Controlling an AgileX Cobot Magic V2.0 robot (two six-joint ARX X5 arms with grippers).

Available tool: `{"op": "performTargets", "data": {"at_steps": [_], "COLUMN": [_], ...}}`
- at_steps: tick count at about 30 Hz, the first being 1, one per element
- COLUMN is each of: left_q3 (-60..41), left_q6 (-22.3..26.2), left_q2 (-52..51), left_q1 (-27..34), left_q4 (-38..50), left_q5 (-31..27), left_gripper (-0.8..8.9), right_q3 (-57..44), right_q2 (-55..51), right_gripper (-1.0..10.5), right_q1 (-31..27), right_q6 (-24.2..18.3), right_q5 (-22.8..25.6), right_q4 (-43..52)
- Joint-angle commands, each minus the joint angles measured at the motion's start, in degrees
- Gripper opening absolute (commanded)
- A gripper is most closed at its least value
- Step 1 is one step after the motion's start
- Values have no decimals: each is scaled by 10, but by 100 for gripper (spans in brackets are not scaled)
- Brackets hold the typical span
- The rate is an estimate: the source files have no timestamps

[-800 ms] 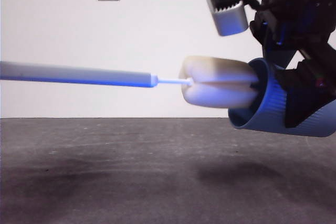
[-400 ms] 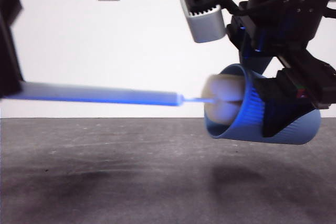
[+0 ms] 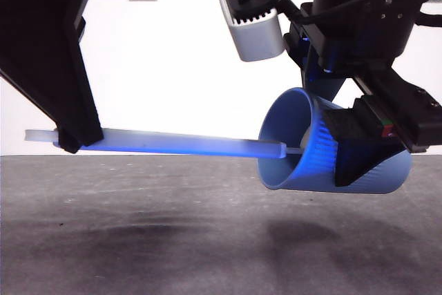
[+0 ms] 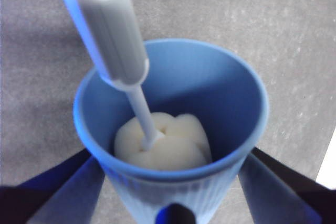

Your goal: Pick up the cup brush,pick up the cup,insert the brush into the cup,clean the cup,put the cup brush back,put the cup back to the fixed position on the table

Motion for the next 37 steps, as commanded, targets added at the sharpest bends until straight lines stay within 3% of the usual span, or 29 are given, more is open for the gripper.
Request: {"op": "performTargets", "data": {"at_steps": [1, 8, 18, 23, 37], "left_q3": [-2, -2, -2, -2, -2], "left_q6": [-5, -17, -25, -24, -30], "left_q2": [-1, -40, -121, -108, 29], "left_q1": [-3, -3, -4, -5, -5], "left_q4": [-9, -123, -218, -186, 4], "left_q5": [-3, -74, -70, -45, 4], "left_gripper": [-8, -8, -8, -8, -8], "right_q3": [1, 1, 1, 1, 1], "right_q2": [3, 3, 3, 3, 3], "right_gripper": [-17, -17, -17, -17, -17], "right_q1": [5, 5, 5, 5, 6], "right_q6": [2, 2, 1, -1, 0], "right_q5": [-3, -1, -3, -3, -8], "right_q4": [7, -11, -3, -1, 13]}}
